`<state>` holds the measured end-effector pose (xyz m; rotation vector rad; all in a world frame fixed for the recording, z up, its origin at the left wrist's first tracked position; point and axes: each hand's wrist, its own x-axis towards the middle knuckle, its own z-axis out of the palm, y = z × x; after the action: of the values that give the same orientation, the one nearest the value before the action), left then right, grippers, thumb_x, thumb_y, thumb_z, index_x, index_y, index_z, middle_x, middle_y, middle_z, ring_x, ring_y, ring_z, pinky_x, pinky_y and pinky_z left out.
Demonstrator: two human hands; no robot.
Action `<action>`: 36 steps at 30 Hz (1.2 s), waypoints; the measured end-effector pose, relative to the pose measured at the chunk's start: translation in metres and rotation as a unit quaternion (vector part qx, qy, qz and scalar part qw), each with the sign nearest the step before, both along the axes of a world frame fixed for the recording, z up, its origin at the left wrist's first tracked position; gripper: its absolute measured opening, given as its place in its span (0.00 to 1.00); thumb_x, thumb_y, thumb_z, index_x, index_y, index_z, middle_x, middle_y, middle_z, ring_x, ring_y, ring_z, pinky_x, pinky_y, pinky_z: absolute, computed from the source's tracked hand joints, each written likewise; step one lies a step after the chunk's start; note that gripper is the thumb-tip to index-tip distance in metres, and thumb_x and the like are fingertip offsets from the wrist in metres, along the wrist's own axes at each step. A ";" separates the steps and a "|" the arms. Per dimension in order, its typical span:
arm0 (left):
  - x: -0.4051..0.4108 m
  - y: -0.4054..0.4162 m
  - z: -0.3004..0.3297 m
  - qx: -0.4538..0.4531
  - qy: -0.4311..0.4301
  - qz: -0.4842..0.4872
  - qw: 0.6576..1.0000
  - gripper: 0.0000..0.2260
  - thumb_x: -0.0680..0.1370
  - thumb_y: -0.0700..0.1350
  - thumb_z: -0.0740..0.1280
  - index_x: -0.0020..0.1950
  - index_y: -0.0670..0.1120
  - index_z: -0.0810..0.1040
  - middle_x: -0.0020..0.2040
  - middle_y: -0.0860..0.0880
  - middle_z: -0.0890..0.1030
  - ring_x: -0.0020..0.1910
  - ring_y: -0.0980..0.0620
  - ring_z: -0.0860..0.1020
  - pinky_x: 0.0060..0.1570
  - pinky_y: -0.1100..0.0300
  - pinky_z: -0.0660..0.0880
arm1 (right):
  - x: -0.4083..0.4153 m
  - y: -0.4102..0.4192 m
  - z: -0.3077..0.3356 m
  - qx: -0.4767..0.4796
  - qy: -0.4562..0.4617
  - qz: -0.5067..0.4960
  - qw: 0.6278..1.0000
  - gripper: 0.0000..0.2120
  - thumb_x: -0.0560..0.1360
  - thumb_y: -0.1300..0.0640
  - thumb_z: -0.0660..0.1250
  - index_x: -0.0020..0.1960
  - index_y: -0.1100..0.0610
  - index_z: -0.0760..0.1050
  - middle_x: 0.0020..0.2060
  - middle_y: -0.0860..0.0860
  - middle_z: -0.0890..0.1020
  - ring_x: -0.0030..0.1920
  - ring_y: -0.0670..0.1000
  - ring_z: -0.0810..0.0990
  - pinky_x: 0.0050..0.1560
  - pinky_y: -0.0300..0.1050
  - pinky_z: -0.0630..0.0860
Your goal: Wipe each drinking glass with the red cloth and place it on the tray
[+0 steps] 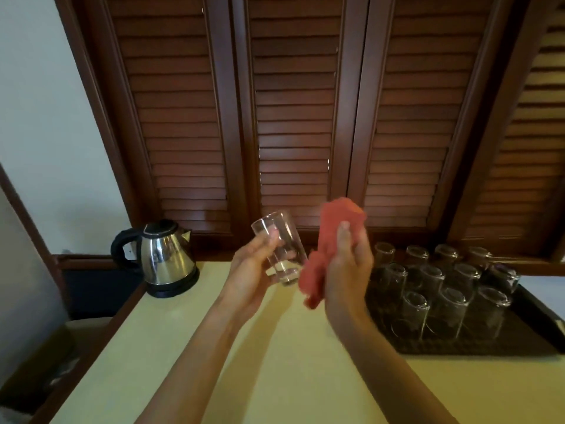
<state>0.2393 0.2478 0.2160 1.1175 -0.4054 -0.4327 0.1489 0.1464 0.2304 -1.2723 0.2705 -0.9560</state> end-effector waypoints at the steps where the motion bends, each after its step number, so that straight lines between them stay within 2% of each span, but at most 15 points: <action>1: -0.009 -0.003 0.005 -0.022 0.004 -0.004 1.000 0.17 0.78 0.50 0.68 0.63 0.45 0.84 0.55 0.42 0.85 0.56 0.44 0.82 0.53 0.49 0.80 | -0.004 0.013 -0.005 -0.139 -0.003 -0.011 0.990 0.11 0.85 0.48 0.56 0.60 0.40 0.76 0.49 0.42 0.84 0.47 0.46 0.83 0.48 0.46 0.80; 3: -0.024 -0.005 0.014 -0.059 0.016 -0.001 0.998 0.15 0.81 0.44 0.64 0.63 0.39 0.82 0.55 0.40 0.84 0.54 0.43 0.83 0.55 0.50 0.80 | -0.005 0.029 -0.026 -0.398 0.016 -0.037 0.917 0.18 0.85 0.47 0.54 0.72 0.43 0.72 0.72 0.44 0.74 0.73 0.46 0.70 0.73 0.44 0.67; 5: -0.037 -0.004 0.018 -0.065 0.034 0.000 0.997 0.14 0.85 0.45 0.59 0.60 0.41 0.82 0.53 0.40 0.86 0.51 0.44 0.86 0.53 0.51 0.82 | 0.001 0.023 -0.037 -0.524 0.023 -0.099 0.845 0.20 0.85 0.47 0.52 0.76 0.46 0.66 0.79 0.45 0.63 0.80 0.50 0.57 0.79 0.46 0.56; 9: -0.058 -0.008 0.015 -0.020 0.009 -0.019 1.000 0.19 0.86 0.56 0.54 0.64 0.55 0.83 0.61 0.48 0.86 0.61 0.51 0.84 0.60 0.51 0.79 | 0.010 0.005 -0.013 -0.409 0.013 -0.075 0.909 0.23 0.85 0.48 0.53 0.79 0.44 0.56 0.81 0.41 0.55 0.81 0.45 0.50 0.78 0.36 0.49; 12: -0.052 -0.005 0.027 -0.045 0.028 -0.014 0.999 0.20 0.86 0.54 0.55 0.59 0.49 0.85 0.54 0.44 0.88 0.52 0.50 0.87 0.56 0.53 0.79 | 0.001 0.021 -0.025 -0.475 0.019 -0.088 0.875 0.24 0.86 0.51 0.51 0.81 0.45 0.51 0.82 0.42 0.50 0.82 0.49 0.46 0.80 0.48 0.49; 14: -0.042 -0.002 0.029 -0.045 0.022 0.005 0.999 0.20 0.86 0.53 0.56 0.64 0.43 0.82 0.52 0.43 0.88 0.51 0.49 0.87 0.52 0.55 0.80 | -0.005 0.030 -0.046 -0.507 0.014 -0.082 0.858 0.25 0.87 0.49 0.48 0.82 0.47 0.49 0.82 0.44 0.48 0.82 0.52 0.47 0.79 0.57 0.54; 18: -0.051 -0.005 0.016 -0.010 -0.021 -0.010 1.000 0.22 0.83 0.58 0.57 0.68 0.48 0.81 0.58 0.42 0.86 0.55 0.46 0.85 0.45 0.58 0.82 | 0.008 0.008 -0.013 -0.351 0.011 -0.037 0.936 0.25 0.86 0.49 0.50 0.82 0.49 0.54 0.81 0.47 0.58 0.80 0.48 0.58 0.77 0.57 0.63; 20: -0.052 -0.005 0.018 -0.028 -0.006 -0.013 1.000 0.22 0.83 0.58 0.57 0.68 0.47 0.81 0.60 0.41 0.85 0.59 0.45 0.85 0.53 0.53 0.82 | 0.007 0.013 -0.004 -0.394 0.009 -0.047 0.918 0.22 0.86 0.52 0.51 0.80 0.47 0.58 0.80 0.49 0.60 0.80 0.50 0.57 0.77 0.57 0.62; 23: -0.043 -0.002 0.030 -0.059 -0.008 0.003 0.998 0.24 0.83 0.59 0.58 0.69 0.45 0.80 0.62 0.39 0.84 0.62 0.44 0.83 0.63 0.49 0.78 | -0.006 0.034 -0.029 -0.476 0.018 -0.036 0.879 0.23 0.86 0.47 0.47 0.79 0.34 0.46 0.81 0.37 0.48 0.81 0.46 0.49 0.80 0.46 0.54; 25: -0.045 -0.006 0.028 -0.044 -0.030 0.004 0.999 0.25 0.81 0.61 0.60 0.70 0.47 0.79 0.63 0.39 0.84 0.63 0.44 0.83 0.59 0.51 0.79 | -0.003 0.027 -0.029 -0.416 0.026 -0.026 0.908 0.24 0.84 0.39 0.46 0.79 0.34 0.50 0.80 0.39 0.55 0.79 0.46 0.59 0.77 0.49 0.62; 28: -0.058 -0.015 0.015 -0.020 -0.059 -0.012 0.998 0.24 0.81 0.59 0.58 0.68 0.48 0.80 0.62 0.40 0.84 0.61 0.45 0.84 0.52 0.54 0.83 | 0.010 0.000 0.001 -0.275 0.028 0.016 0.961 0.33 0.81 0.32 0.50 0.79 0.49 0.60 0.72 0.54 0.72 0.70 0.52 0.73 0.71 0.55 0.71; 31: -0.046 -0.013 0.026 -0.050 -0.038 0.007 0.998 0.24 0.80 0.59 0.59 0.68 0.47 0.81 0.63 0.39 0.84 0.64 0.42 0.82 0.67 0.45 0.77 | -0.002 0.020 -0.005 -0.362 0.019 0.011 0.932 0.27 0.84 0.44 0.53 0.81 0.45 0.53 0.79 0.39 0.60 0.76 0.38 0.60 0.74 0.34 0.61; 33: -0.039 -0.011 0.033 -0.046 -0.074 0.014 0.996 0.22 0.81 0.59 0.60 0.69 0.50 0.80 0.62 0.42 0.84 0.63 0.44 0.82 0.68 0.46 0.77 | -0.010 0.029 -0.020 -0.367 0.022 0.034 0.929 0.24 0.83 0.45 0.53 0.77 0.36 0.52 0.73 0.26 0.58 0.72 0.31 0.61 0.68 0.27 0.63; 34: -0.040 -0.013 0.031 -0.029 -0.098 0.012 0.995 0.20 0.82 0.60 0.61 0.67 0.52 0.81 0.62 0.43 0.84 0.62 0.46 0.83 0.64 0.49 0.80 | -0.009 0.023 -0.019 -0.331 0.014 0.056 0.942 0.23 0.83 0.44 0.54 0.76 0.35 0.54 0.69 0.25 0.64 0.69 0.32 0.67 0.66 0.29 0.68; 36: -0.048 -0.016 0.020 0.013 -0.123 0.011 0.992 0.20 0.81 0.62 0.62 0.67 0.55 0.81 0.63 0.45 0.83 0.63 0.48 0.82 0.59 0.51 0.82 | 0.001 -0.001 -0.007 -0.194 -0.006 0.097 0.976 0.26 0.81 0.40 0.56 0.77 0.40 0.59 0.63 0.37 0.78 0.63 0.42 0.79 0.65 0.43 0.77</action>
<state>0.1912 0.2318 0.2363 1.2033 -0.6046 -0.2810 0.1496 0.1452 0.2231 -1.6161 -0.0572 -0.8728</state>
